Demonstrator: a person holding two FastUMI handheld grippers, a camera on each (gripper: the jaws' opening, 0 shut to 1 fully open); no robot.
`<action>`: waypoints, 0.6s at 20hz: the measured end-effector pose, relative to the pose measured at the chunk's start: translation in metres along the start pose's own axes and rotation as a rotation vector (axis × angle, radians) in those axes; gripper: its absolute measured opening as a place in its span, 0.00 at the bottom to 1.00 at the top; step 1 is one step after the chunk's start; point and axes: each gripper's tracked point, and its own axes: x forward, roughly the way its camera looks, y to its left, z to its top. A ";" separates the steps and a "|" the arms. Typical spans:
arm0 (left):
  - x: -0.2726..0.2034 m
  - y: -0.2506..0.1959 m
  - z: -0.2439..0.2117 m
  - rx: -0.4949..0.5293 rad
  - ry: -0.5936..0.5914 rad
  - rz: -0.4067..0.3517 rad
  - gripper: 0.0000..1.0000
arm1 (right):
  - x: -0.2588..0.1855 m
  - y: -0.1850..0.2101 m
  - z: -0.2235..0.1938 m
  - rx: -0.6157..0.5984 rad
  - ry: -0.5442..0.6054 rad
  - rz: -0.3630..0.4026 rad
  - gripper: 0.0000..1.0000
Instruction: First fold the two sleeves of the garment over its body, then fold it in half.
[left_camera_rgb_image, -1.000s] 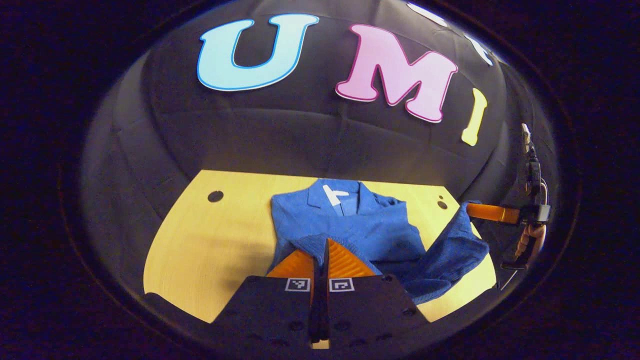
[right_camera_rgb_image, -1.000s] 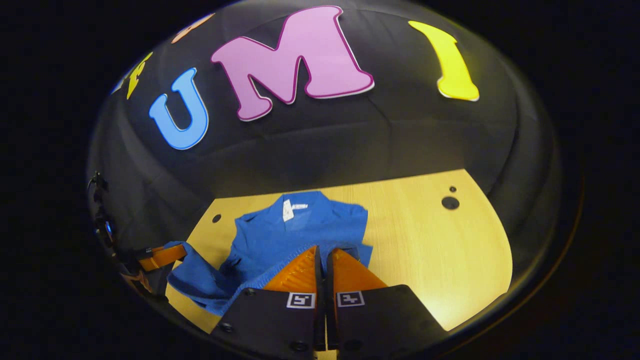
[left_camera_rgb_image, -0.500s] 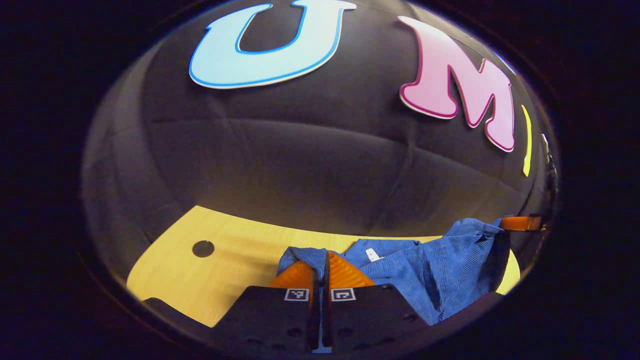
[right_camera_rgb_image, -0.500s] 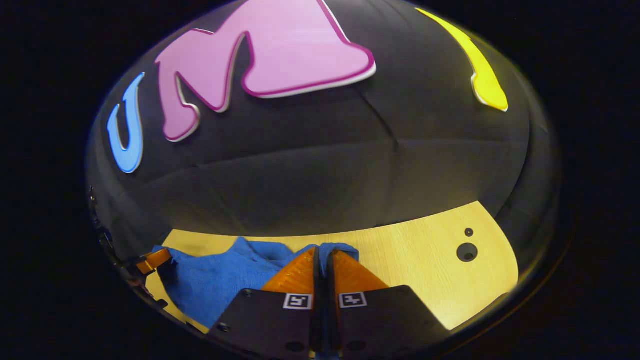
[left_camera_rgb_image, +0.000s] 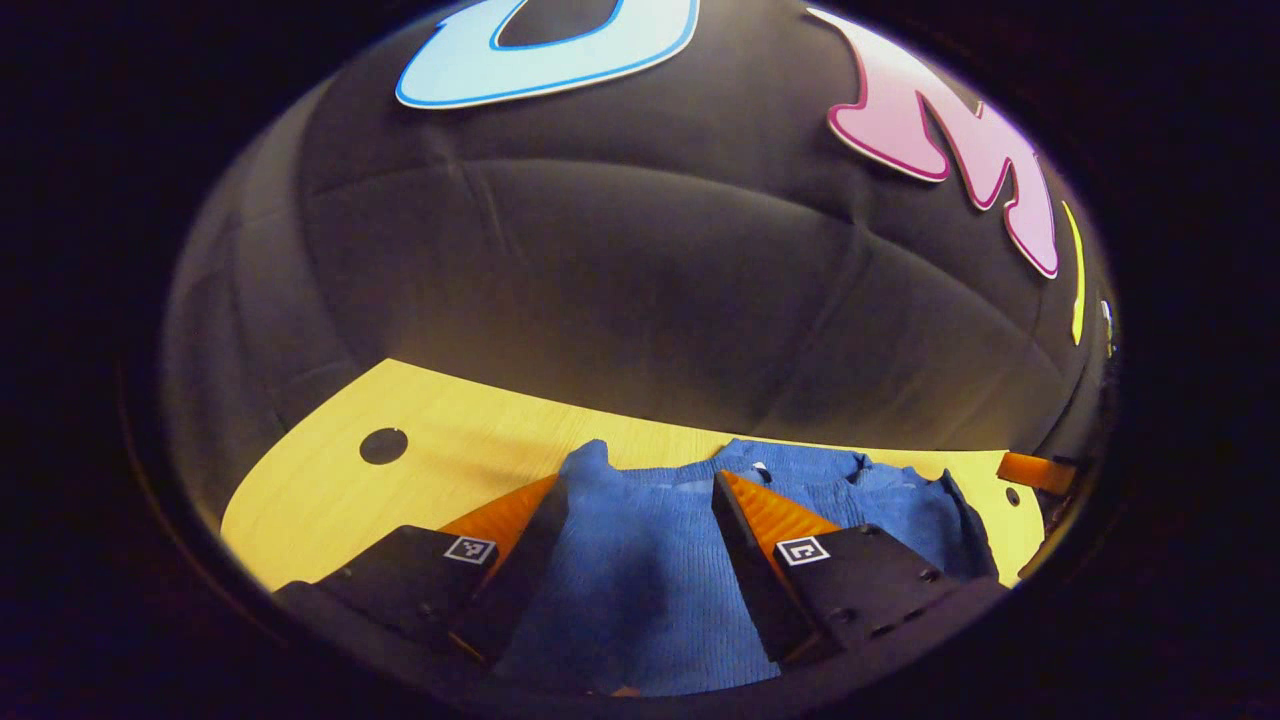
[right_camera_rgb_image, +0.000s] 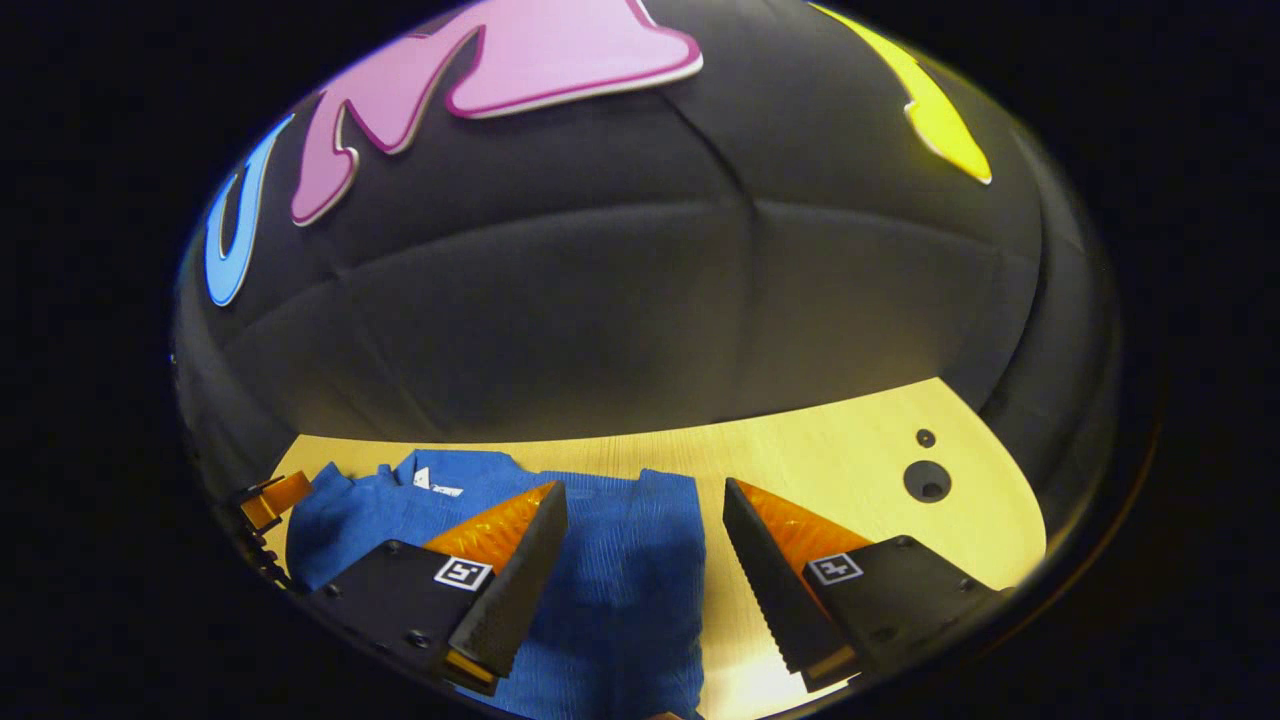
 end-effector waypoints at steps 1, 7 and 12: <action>-0.011 -0.001 0.007 0.000 -0.013 -0.010 0.84 | -0.011 0.000 0.003 -0.004 -0.013 -0.002 0.99; -0.084 -0.018 0.041 -0.014 -0.114 -0.056 0.84 | -0.079 0.011 0.035 -0.053 -0.127 -0.012 0.98; -0.159 -0.014 0.054 -0.003 -0.192 -0.068 0.84 | -0.151 0.033 0.056 -0.076 -0.222 0.005 0.98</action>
